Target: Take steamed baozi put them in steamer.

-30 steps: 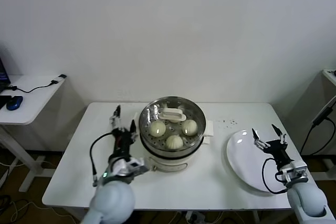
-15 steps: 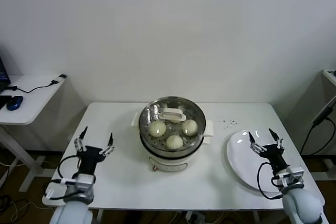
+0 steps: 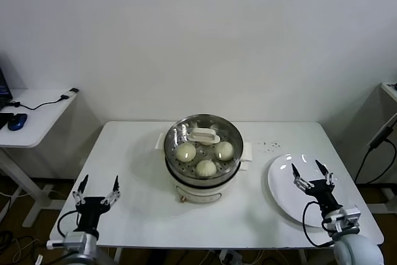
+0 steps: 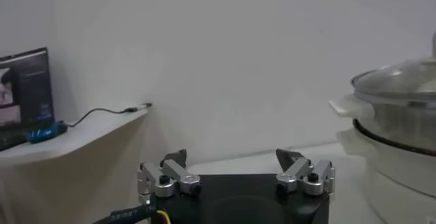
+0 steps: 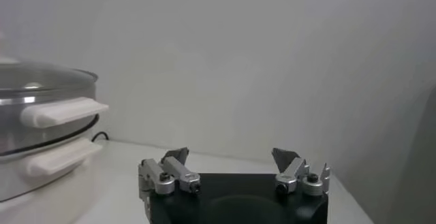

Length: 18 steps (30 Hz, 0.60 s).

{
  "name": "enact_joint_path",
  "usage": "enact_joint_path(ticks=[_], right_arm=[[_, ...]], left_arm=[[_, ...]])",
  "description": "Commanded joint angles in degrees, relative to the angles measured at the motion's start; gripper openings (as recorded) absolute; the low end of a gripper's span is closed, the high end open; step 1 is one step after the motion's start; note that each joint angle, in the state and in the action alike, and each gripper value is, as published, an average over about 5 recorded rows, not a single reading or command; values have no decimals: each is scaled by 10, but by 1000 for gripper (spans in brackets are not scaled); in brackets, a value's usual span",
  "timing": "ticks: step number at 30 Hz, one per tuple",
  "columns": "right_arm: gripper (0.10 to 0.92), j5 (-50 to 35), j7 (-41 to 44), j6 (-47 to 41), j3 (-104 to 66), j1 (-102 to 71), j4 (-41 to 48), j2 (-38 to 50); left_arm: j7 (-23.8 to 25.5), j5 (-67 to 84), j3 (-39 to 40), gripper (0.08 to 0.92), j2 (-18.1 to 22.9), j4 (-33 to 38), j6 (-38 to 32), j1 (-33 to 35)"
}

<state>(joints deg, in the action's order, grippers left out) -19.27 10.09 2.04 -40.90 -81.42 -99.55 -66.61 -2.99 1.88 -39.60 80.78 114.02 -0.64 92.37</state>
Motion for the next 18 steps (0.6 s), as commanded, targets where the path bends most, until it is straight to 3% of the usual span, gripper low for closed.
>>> enact_joint_path(ticks=[1, 18], right_arm=[[823, -11, 12, -5, -11, -26, -23, -7], [823, -4, 19, 0, -20, -35, -25, -5]], left_arm=[[5, 39, -25, 823, 13, -3, -41, 23], [18, 17, -23, 823, 13, 16, -39, 34]])
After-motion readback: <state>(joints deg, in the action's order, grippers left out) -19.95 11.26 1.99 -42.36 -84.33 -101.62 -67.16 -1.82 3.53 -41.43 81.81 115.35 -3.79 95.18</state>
